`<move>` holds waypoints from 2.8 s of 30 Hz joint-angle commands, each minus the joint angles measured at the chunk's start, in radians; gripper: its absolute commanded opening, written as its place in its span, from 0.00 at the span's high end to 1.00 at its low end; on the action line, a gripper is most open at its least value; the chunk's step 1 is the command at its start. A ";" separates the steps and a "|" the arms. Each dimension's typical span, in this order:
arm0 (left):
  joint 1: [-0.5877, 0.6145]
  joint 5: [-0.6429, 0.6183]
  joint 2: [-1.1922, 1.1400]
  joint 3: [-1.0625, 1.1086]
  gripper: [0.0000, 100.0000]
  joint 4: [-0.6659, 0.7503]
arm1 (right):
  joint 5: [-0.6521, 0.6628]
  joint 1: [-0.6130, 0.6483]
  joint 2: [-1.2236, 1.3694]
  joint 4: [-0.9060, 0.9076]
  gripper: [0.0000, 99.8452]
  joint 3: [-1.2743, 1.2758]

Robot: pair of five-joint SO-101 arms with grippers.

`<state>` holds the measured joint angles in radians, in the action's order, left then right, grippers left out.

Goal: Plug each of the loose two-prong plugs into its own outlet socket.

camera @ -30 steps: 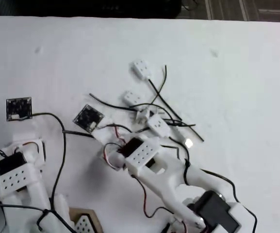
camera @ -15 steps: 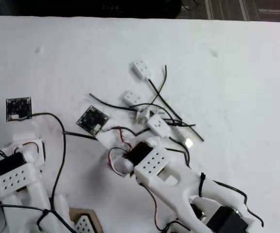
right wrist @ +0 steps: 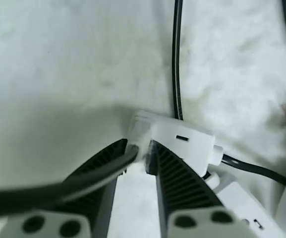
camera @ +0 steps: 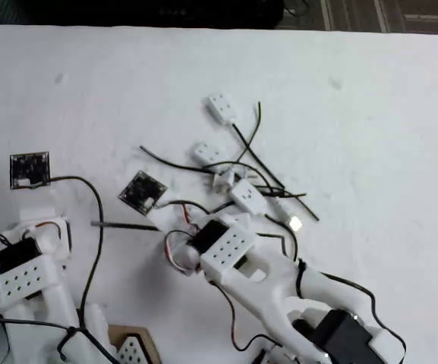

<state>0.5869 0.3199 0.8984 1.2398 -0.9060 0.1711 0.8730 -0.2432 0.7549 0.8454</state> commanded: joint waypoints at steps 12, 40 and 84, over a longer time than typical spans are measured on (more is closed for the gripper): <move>0.007 0.002 0.028 0.000 0.97 0.014 | -0.009 0.012 -0.099 0.093 0.81 -0.026; -0.061 0.002 0.028 -0.411 0.98 -0.361 | -0.023 -0.323 -0.754 0.364 0.97 0.147; -0.855 0.057 -0.731 -0.799 0.73 -0.391 | -0.186 -0.938 -0.862 0.097 0.97 0.186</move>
<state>-0.2585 0.3675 0.3552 0.5524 -1.3096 -0.0084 -0.0537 -1.0871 0.8638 1.0802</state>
